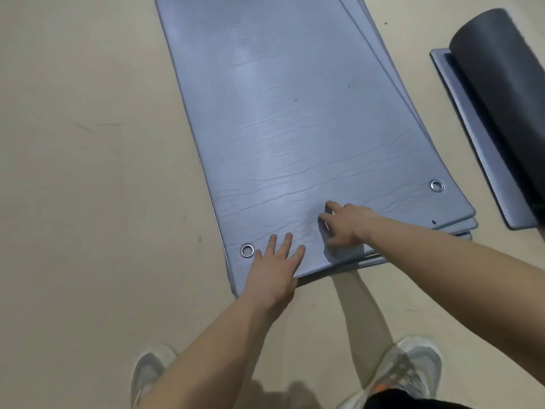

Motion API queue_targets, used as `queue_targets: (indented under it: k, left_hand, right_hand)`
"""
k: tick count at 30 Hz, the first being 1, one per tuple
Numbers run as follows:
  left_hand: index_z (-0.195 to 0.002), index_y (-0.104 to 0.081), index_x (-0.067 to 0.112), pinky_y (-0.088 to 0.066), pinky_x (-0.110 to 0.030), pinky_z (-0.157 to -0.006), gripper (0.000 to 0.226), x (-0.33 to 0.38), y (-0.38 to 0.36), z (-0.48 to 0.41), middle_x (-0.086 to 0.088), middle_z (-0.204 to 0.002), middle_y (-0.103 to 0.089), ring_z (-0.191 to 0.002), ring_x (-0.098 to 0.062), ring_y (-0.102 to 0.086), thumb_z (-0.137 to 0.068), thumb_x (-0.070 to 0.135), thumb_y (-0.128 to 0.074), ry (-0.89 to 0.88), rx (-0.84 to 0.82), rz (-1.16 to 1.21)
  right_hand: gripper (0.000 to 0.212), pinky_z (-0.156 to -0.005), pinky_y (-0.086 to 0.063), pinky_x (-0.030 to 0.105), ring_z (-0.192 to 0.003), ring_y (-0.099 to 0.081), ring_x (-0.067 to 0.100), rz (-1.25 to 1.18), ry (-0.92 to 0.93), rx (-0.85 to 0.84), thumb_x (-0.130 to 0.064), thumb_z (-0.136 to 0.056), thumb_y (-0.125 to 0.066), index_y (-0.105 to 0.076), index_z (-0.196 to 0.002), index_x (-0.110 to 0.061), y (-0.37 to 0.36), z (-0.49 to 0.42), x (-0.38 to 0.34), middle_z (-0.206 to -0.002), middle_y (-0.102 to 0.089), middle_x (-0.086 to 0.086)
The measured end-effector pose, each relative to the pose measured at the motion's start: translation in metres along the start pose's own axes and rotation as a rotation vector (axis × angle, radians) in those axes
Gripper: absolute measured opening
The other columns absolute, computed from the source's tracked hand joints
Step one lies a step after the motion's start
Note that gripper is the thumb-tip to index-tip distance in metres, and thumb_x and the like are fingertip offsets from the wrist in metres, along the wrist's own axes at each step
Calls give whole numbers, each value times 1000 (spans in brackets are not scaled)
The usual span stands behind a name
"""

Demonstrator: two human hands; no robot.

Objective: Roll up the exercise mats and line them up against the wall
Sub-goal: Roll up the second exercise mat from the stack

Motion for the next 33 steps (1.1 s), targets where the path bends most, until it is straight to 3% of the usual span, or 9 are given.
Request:
queue_targets:
  k: [2,5,7,11,13,17,23,29,33]
  left_hand:
    - [-152,-30,24,-48,-49,-89,47,-1,8,10,-8,-164,-28,-145,-40,-33,-107,29,-43,-5,26,-18]
    - [-126,-51,21,-39,-41,-65,23,-17,30,30,-4,-126,-60,-111,-35,-61,-103,20,-46,21,80,-19]
    - [-116,-58,23,-38,-37,-66,21,-41,44,48,-3,-117,-67,-107,-32,-64,-97,15,-52,86,102,-2]
    - [-125,-69,31,-44,-34,-74,35,-98,56,89,0,-122,-72,-112,-28,-65,-95,17,-57,271,211,145]
    - [-128,-71,35,-48,-36,-82,32,-121,54,101,1,-127,-72,-116,-29,-65,-101,25,-55,339,272,265]
    - [-119,-70,29,-44,-37,-72,25,-136,55,101,0,-113,-75,-102,-29,-66,-107,32,-48,374,360,387]
    - [-115,-56,18,-33,-39,-67,25,-159,75,73,-8,-99,-72,-81,-32,-56,-110,37,-40,459,430,242]
    - [-106,-67,18,-31,-43,-87,19,-164,99,41,-10,-107,-62,-97,-36,-53,-89,12,-73,382,811,9]
    - [-100,-71,22,-29,-45,-88,27,-167,102,16,-10,-111,-58,-99,-34,-44,-80,4,-73,314,834,-121]
  right_hand:
    - [53,-99,-47,48,-128,-46,33,-1,-6,-46,-55,-91,-49,-46,-138,-29,-9,20,-6,-149,-37,4]
    - [66,-99,-48,48,-129,-44,32,-152,-44,-7,-64,-87,-57,-47,-141,-28,-19,42,-15,-147,-40,3]
    - [67,-97,-46,46,-128,-46,31,-136,-40,58,-65,-88,-58,-45,-142,-28,-17,54,-25,-145,-42,3]
    - [33,-88,-43,42,-115,-53,31,-15,-44,260,-37,-101,-53,-49,-132,-26,-20,70,-43,-133,-50,5]
    - [29,-86,-41,40,-113,-56,29,-75,-99,327,-45,-104,-49,-55,-125,-25,-21,75,-43,-130,-55,1]
    - [35,-88,-36,37,-110,-60,27,-162,-159,469,-46,-108,-37,-66,-119,-28,-23,72,-39,-120,-69,-3]
    - [37,-84,-32,44,-82,-61,33,-180,-293,837,-54,-99,-56,-69,-87,-22,45,55,-15,-77,-69,5]
    - [22,-76,-23,43,-84,-51,36,-211,-351,1096,-34,-90,-75,-67,-87,-14,55,20,-13,-93,-57,14]
    - [26,-75,-21,42,-82,-52,36,-94,-330,1091,-34,-97,-64,-70,-83,-13,57,2,-11,-90,-61,11]
Point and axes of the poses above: each hand's wrist, its own z-axis away from the middle knuckle, its own y-axis out of the back of the hand, x = y × z, the point moved 7 cm from there along -z, towards the middle knuckle
